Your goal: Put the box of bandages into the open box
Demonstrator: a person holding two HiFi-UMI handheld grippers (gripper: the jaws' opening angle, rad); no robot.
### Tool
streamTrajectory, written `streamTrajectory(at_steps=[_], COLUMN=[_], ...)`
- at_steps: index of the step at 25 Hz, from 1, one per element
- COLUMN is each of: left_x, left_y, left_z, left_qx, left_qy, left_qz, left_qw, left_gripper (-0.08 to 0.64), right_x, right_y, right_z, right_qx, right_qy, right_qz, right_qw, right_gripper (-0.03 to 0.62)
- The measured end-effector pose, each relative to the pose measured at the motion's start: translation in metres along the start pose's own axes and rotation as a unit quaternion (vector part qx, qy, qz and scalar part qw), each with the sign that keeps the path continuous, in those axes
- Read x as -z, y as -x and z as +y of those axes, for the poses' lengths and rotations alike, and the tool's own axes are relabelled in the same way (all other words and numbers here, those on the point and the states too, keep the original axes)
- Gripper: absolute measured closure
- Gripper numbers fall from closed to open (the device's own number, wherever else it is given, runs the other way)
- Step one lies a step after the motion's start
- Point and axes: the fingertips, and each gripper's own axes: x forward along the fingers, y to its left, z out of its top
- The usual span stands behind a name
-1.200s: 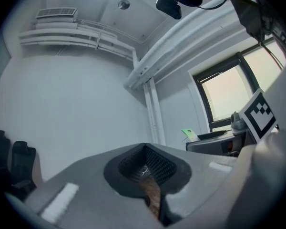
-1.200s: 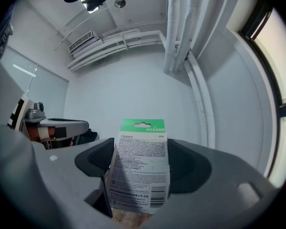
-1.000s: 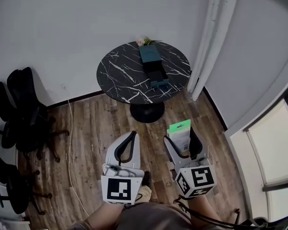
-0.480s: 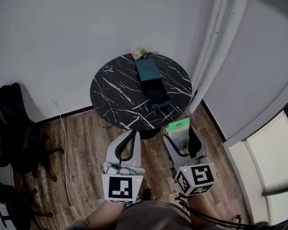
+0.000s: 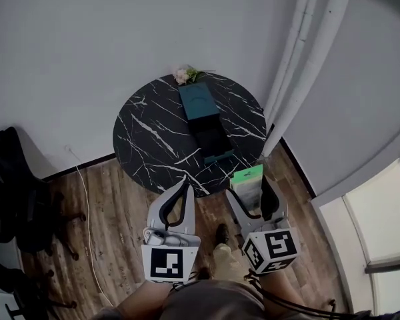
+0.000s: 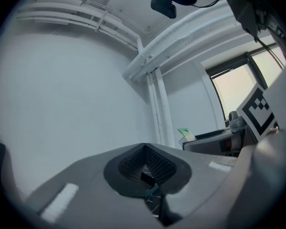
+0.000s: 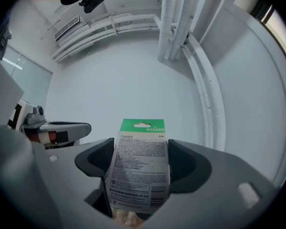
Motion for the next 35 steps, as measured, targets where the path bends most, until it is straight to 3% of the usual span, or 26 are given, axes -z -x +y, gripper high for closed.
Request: streamTrajectory(at_steps=[8, 15, 22, 35], left_x=[0.011, -0.004, -0.021, 0.001], left_y=[-0.099, -0.168, -0.192, -0.225], left_z=[0.010, 0.017, 0.038, 0.091], left_qx=[-0.014, -0.037, -0.076, -0.093], left_qy=[-0.010, -0.038, -0.062, -0.035], left_qz=[0.030, 0.029, 0.021, 0.028], left_qw=[0.9994, 0.9982, 0.9950, 0.9946], left_gripper=[0.560, 0.560, 0.560, 0.560], right_x=[-0.001, -0.016, -0.039, -0.023], right_y=[-0.081, -0.147, -0.191, -0.259], right_z=[-0.061, -0.089, -0.092, -0.079], right_qx=[-0.021, -0.073, -0.113, -0.123], right_qy=[-0.027, -0.035, -0.033, -0.010], right_qz=[0.014, 0.011, -0.011, 0.024], right_qw=[0.999, 0.997, 0.993, 0.992], right_gripper=[0.210, 0.210, 0.210, 0.210])
